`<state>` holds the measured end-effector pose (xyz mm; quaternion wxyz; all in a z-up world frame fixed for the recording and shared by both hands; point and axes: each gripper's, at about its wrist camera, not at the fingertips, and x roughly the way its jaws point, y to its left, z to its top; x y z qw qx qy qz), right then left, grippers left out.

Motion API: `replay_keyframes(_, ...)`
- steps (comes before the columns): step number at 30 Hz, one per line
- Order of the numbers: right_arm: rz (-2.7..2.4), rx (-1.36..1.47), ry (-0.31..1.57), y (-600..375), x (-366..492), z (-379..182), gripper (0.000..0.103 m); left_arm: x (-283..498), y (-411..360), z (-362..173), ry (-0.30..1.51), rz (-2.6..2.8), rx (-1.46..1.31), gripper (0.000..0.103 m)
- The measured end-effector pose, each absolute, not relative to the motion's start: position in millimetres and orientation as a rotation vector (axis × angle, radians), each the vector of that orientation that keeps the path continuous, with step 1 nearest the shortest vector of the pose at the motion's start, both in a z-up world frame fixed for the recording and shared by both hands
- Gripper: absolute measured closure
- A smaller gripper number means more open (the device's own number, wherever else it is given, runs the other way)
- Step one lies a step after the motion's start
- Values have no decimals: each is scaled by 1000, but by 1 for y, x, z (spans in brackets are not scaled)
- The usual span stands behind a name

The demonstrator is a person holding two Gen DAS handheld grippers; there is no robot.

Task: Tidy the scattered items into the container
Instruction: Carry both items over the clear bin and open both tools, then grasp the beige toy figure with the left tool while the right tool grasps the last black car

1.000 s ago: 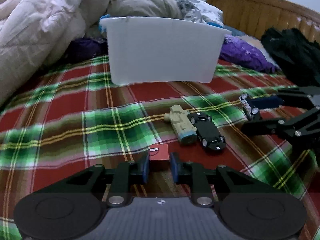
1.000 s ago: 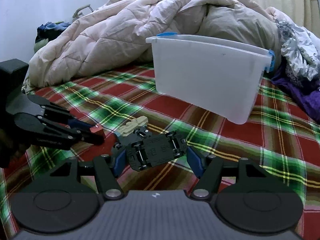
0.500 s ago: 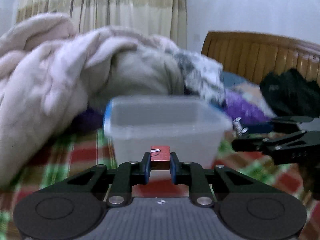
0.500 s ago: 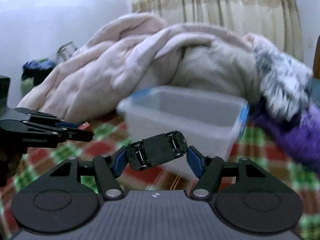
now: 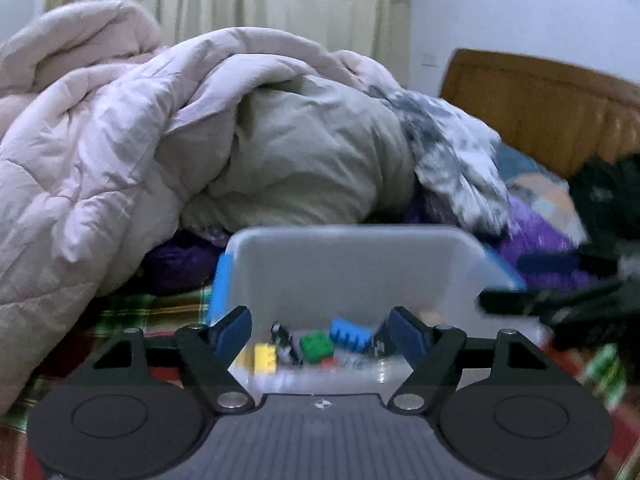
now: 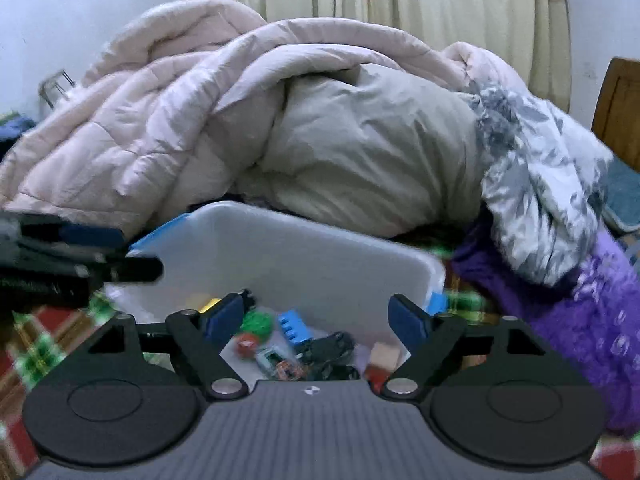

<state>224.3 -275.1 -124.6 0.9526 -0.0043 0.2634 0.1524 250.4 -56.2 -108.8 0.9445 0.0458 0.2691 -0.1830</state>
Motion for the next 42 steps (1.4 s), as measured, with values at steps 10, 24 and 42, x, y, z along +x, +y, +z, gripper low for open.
replay_keyframes(10, 459, 16, 710, -207, 88, -219, 25, 145, 5, -178, 601, -360, 81, 24)
replay_keyframes(24, 366, -12, 741, -200, 81, -239, 71, 97, -6, -211, 668, -384, 89, 24)
replay_keyframes(42, 316, 17, 704, -243, 87, -251, 70, 125, -70, -243, 697, -411, 125, 74)
